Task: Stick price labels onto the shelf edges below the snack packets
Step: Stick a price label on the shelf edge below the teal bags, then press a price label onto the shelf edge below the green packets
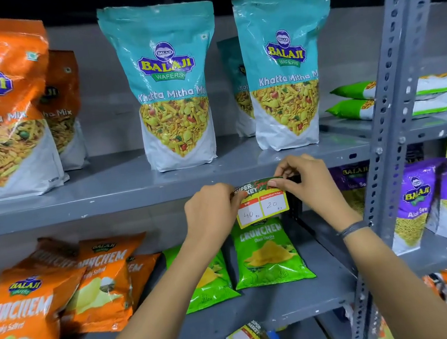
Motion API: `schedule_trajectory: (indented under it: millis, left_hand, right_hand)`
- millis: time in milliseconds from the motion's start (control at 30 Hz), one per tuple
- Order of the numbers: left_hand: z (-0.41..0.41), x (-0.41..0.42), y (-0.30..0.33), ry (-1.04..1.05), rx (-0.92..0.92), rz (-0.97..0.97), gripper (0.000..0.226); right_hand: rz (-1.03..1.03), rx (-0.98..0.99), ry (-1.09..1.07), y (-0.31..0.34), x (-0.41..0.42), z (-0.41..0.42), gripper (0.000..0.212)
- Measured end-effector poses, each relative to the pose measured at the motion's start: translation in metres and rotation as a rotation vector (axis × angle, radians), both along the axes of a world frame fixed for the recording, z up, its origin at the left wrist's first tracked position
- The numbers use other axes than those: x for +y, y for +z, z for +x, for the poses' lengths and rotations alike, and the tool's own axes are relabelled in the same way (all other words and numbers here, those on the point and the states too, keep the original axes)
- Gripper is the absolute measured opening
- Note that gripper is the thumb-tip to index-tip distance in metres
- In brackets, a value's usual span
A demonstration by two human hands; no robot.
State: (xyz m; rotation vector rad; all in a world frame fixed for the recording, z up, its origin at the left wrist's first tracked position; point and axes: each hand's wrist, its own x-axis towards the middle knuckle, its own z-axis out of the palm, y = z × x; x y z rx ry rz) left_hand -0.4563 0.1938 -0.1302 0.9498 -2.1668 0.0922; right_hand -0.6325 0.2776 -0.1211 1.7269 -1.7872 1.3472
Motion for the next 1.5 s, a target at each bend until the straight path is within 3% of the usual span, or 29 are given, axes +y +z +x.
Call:
schedule_trajectory:
  millis: [200,467,667,800,1000,1100,1267,1367,1500]
  left_hand:
    - [-0.004,0.004,0.014,0.016,0.020,-0.046,0.038]
    - [-0.021,0.009,0.031,0.117,0.052,-0.026,0.061]
    - [-0.032,0.013,0.033,0.211,0.049,-0.092,0.049]
    - [-0.032,0.014,0.030,0.220,0.079,-0.072,0.057]
    - [-0.017,0.014,-0.006,0.213,0.169,-0.074,0.057]
    - [-0.004,0.010,-0.053,0.172,0.199,0.043,0.062]
    - [0.009,0.010,-0.162,0.045,-0.110,0.315,0.036]
    - [0.015,0.010,-0.218,0.004,-0.254,0.496,0.022]
    - [0.014,0.004,-0.256,-0.047,-0.443,0.549,0.033]
  right_hand:
    - [-0.073,-0.161,0.046,0.000,-0.005,-0.003,0.021]
    - [-0.139,-0.172,-0.017,-0.001,-0.012,0.002,0.018]
    - [-0.165,-0.158,-0.039,-0.004,-0.014,0.002,0.019]
    - [-0.222,-0.152,-0.065,-0.009,-0.015,0.005,0.021]
    - [-0.396,-0.301,-0.077,-0.044,-0.012,0.015,0.036]
    - [-0.410,-0.412,-0.100,-0.085,-0.010,0.021,0.029]
    - [-0.182,-0.623,-0.120,-0.187,-0.003,0.041,0.001]
    - [-0.038,-0.864,-0.180,-0.258,0.004,0.058,0.005]
    - [0.128,-1.254,-0.274,-0.332,0.008,0.084,0.016]
